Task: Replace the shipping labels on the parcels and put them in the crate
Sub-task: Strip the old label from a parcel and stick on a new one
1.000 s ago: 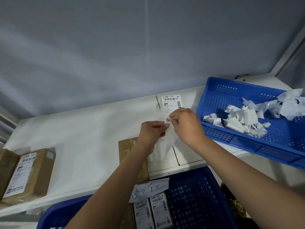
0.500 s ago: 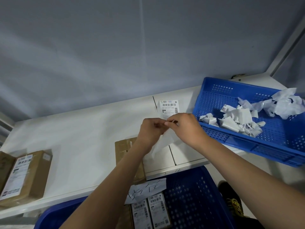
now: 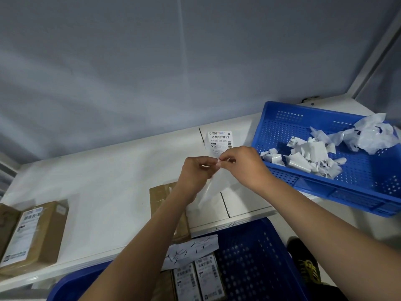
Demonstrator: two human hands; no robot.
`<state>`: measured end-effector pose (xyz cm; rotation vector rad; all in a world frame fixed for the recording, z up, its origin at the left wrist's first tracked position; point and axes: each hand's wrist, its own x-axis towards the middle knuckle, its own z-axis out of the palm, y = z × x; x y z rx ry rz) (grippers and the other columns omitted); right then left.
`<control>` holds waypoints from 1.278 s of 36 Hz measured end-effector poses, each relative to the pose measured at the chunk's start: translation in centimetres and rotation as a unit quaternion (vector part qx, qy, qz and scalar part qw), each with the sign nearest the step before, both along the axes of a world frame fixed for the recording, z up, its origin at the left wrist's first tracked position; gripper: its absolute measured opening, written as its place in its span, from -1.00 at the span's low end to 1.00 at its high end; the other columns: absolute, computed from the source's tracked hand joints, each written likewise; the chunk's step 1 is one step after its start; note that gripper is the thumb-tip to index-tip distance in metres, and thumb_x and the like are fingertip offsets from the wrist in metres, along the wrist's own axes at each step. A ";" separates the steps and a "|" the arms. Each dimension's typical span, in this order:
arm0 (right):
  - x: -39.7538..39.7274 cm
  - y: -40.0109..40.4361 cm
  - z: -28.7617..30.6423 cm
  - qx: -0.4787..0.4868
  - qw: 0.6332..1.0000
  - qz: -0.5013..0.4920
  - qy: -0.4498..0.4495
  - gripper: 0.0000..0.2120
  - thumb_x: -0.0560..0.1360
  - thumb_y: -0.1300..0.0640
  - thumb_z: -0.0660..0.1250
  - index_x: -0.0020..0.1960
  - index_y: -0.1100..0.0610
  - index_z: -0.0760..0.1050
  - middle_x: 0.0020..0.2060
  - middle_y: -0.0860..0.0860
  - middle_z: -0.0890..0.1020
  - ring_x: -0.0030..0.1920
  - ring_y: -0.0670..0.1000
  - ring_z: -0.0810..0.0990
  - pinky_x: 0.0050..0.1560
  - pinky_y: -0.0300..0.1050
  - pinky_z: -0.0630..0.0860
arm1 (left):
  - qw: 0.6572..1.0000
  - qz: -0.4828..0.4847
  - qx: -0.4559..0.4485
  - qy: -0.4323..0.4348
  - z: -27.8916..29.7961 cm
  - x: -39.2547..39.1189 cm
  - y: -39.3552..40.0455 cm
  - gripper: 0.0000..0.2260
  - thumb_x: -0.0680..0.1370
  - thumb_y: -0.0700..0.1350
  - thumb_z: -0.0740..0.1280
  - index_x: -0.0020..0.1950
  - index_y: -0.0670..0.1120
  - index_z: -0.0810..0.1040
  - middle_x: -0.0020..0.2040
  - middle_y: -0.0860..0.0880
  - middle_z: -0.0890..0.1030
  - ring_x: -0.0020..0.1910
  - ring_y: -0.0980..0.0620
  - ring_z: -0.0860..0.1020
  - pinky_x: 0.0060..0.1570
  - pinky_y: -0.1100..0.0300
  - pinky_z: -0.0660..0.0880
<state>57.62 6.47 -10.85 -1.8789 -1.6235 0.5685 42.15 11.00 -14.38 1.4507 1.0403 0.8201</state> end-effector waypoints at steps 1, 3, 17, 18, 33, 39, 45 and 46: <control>0.0 0.0 0.0 0.000 1.000 0.002 -0.002 -0.85 0.53 0.07 0.46 0.06 0.07 0.71 -0.04 0.01 0.73 0.01 0.02 0.64 0.13 -0.04 0.55 | 1.000 0.001 -0.001 -0.002 -0.1 0.0 0.1 -0.90 0.56 -0.26 0.47 0.05 -0.21 0.73 -0.22 -0.04 0.66 -0.34 0.15 0.52 -0.20 0.27 0.51; 0.1 0.2 -0.1 0.004 1.000 0.003 -0.007 -0.86 0.54 0.08 0.44 0.06 0.08 0.71 -0.04 0.02 0.73 0.00 0.02 0.65 0.13 -0.03 0.56 | 1.000 0.006 -0.002 -0.004 -0.3 -0.1 0.1 -0.92 0.55 -0.24 0.48 0.02 -0.16 0.74 -0.22 -0.02 0.65 -0.30 0.09 0.52 -0.16 0.20 0.53; -0.3 0.1 -0.2 0.005 1.000 0.019 -0.007 -0.85 0.56 0.07 0.41 0.04 0.09 0.72 -0.08 0.02 0.73 -0.02 0.02 0.63 0.08 -0.05 0.55 | 1.000 -0.007 0.014 -0.011 0.3 -0.3 -0.3 -0.86 0.56 -0.32 0.44 -0.02 -0.10 0.73 -0.22 0.05 0.68 -0.32 0.24 0.57 -0.22 0.34 0.51; -0.3 0.1 -0.1 0.005 1.000 0.019 -0.002 -0.85 0.55 0.07 0.43 0.05 0.09 0.72 -0.07 0.03 0.73 -0.01 0.03 0.63 0.09 -0.04 0.55 | 1.000 -0.012 0.014 -0.014 0.3 -0.2 -0.3 -0.84 0.56 -0.32 0.43 -0.04 -0.08 0.73 -0.23 0.07 0.69 -0.31 0.24 0.57 -0.22 0.34 0.52; 0.5 0.7 -0.2 0.029 0.997 -0.053 -0.043 -0.85 0.57 0.22 0.33 -0.10 0.10 0.67 -0.29 -0.04 0.61 -0.17 0.08 0.63 -0.09 -0.06 0.57 | 0.997 0.045 -0.064 0.016 -0.6 0.1 -0.4 -0.87 0.56 -0.31 0.44 0.00 -0.10 0.71 -0.14 -0.06 0.64 -0.20 0.02 0.57 -0.19 0.23 0.56; 1.2 0.9 0.5 0.090 0.985 -0.150 0.008 -0.81 0.56 0.27 0.29 -0.13 0.15 0.66 -0.25 0.02 0.67 -0.22 0.04 0.60 -0.20 -0.19 0.40 | 0.988 0.078 -0.130 -0.003 -0.6 0.0 -0.2 -0.92 0.54 -0.30 0.47 0.01 -0.17 0.68 -0.15 -0.05 0.67 -0.19 0.04 0.60 -0.13 0.22 0.60; 2.4 0.9 1.6 0.143 0.969 -0.202 0.013 -0.80 0.58 0.29 0.24 -0.11 0.23 0.64 -0.20 0.10 0.69 -0.18 0.11 0.62 -0.11 -0.09 0.51 | 0.984 0.105 -0.142 0.020 -1.0 0.0 0.7 -0.93 0.51 -0.24 0.51 -0.09 -0.08 0.69 -0.02 -0.14 0.72 0.02 -0.19 0.68 0.12 -0.04 0.64; 2.6 0.9 1.8 0.150 0.966 -0.212 0.010 -0.79 0.58 0.29 0.23 -0.11 0.23 0.64 -0.20 0.10 0.69 -0.19 0.12 0.62 -0.12 -0.07 0.51 | 0.984 0.108 -0.142 0.023 -1.1 0.0 0.7 -0.93 0.51 -0.23 0.52 -0.10 -0.07 0.69 0.00 -0.15 0.72 0.06 -0.21 0.68 0.14 -0.06 0.64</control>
